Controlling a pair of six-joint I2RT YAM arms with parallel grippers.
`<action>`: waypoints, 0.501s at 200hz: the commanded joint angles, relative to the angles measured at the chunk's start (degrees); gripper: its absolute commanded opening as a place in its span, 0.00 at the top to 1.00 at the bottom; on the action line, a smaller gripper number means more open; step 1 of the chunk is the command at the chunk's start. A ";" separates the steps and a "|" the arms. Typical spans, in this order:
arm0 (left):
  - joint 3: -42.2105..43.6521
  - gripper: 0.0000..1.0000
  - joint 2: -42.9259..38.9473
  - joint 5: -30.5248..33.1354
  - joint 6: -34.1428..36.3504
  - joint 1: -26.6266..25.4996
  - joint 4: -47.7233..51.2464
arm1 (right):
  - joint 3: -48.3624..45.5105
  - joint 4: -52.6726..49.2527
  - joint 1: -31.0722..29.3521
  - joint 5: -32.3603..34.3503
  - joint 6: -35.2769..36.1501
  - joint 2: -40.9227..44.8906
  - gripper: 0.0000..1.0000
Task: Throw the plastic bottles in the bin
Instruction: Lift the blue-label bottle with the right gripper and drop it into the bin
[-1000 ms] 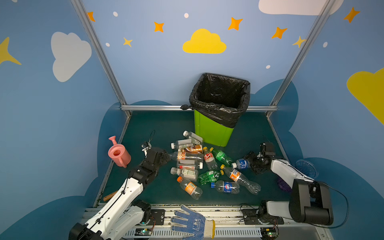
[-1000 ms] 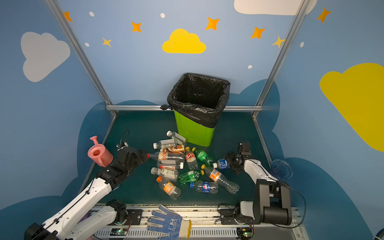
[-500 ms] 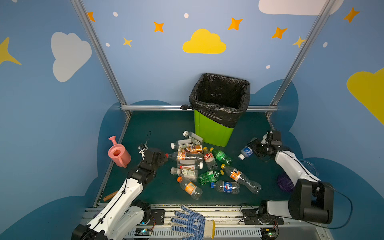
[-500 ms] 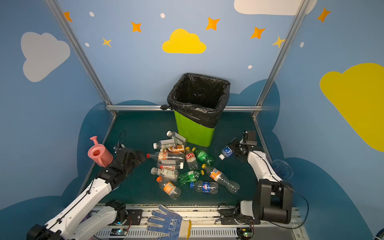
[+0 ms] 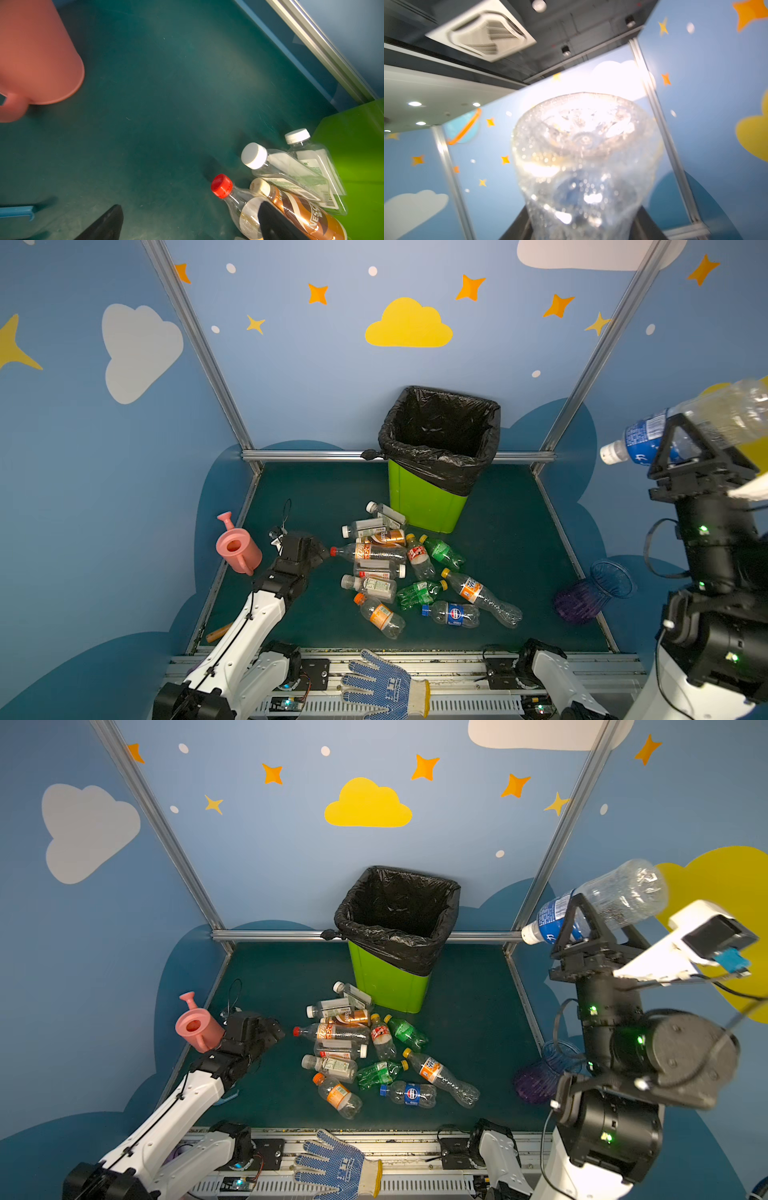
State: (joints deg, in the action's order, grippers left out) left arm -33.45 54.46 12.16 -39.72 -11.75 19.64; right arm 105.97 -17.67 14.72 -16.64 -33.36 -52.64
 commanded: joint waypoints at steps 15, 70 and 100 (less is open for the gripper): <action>0.02 0.00 0.81 -2.74 -0.93 0.15 -0.93 | 7.91 -8.27 -26.39 3.26 13.61 -29.62 0.42; -0.08 0.00 -3.30 -1.23 0.37 0.25 1.27 | 43.28 -25.37 -28.79 10.10 18.09 -46.64 0.02; -0.04 0.00 -4.31 -1.00 -0.33 0.23 1.71 | 18.90 -10.43 -28.49 11.39 17.55 -29.35 0.02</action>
State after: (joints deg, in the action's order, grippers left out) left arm -33.45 50.87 10.00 -40.14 -11.73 20.14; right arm 131.81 -41.15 -13.72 -7.86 -17.58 -105.19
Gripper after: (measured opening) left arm 0.998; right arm 0.980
